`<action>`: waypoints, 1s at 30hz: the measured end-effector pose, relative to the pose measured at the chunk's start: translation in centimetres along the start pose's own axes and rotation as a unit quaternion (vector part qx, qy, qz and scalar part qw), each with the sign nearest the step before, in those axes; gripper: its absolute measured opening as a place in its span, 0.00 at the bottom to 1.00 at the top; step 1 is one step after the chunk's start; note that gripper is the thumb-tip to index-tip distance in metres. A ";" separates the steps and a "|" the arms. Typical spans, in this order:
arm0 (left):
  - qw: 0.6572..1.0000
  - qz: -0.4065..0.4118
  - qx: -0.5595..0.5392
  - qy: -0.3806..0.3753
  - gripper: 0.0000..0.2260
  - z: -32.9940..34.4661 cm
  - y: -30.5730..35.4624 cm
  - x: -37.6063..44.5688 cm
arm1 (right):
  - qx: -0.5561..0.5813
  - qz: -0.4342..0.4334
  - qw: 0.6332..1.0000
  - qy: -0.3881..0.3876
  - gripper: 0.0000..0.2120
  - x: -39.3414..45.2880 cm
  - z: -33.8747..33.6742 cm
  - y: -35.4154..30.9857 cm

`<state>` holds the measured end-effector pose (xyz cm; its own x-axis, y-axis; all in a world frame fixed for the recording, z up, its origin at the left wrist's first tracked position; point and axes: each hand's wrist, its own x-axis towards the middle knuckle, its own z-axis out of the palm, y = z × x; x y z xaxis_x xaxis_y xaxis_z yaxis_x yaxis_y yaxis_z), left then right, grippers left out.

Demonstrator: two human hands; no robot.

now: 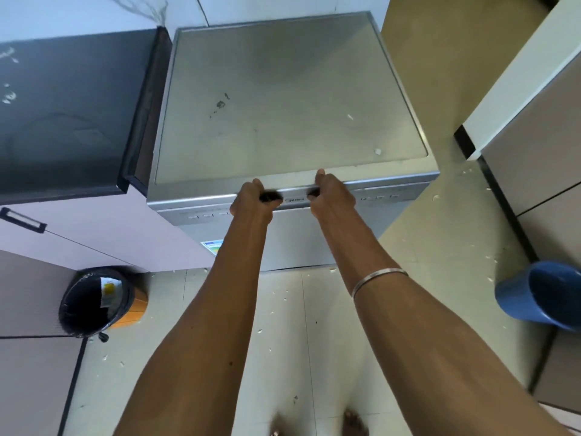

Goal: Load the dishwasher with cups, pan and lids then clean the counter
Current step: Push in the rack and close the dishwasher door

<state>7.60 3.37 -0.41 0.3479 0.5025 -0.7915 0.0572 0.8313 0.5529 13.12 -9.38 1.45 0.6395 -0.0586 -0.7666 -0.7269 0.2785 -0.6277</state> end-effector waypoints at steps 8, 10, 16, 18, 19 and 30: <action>0.999 -0.014 0.034 0.026 0.08 0.3 -0.1 -0.9 | -0.027 -0.017 0.999 0.022 0.15 1.2 0.7 -0.2; 0.998 0.008 0.062 0.031 0.07 0.4 -0.3 -0.9 | -0.064 -0.029 0.997 0.018 0.16 0.6 0.8 0.0; 0.944 0.138 0.288 0.086 0.19 0.0 -1.0 -2.3 | -0.456 -0.171 0.873 0.017 0.27 -1.6 0.2 -0.2; 0.801 0.269 0.528 0.085 0.26 -1.3 -1.1 -2.8 | -0.606 -0.235 0.760 -0.009 0.19 -2.0 -0.1 -1.8; 0.705 0.331 0.619 0.098 0.27 -1.5 -0.7 -3.3 | -0.650 -0.282 0.706 -0.004 0.16 -2.0 0.5 -3.0; 0.533 0.575 0.620 0.024 0.14 6.6 12.7 -1.4 | -0.632 -0.461 0.617 -0.092 0.13 0.6 11.1 -12.3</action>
<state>14.04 11.67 9.48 0.7975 0.5410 0.2671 0.4171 -0.8142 0.4037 25.22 -2.23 10.28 0.8598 0.5081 -0.0502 0.4258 -0.7678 -0.4787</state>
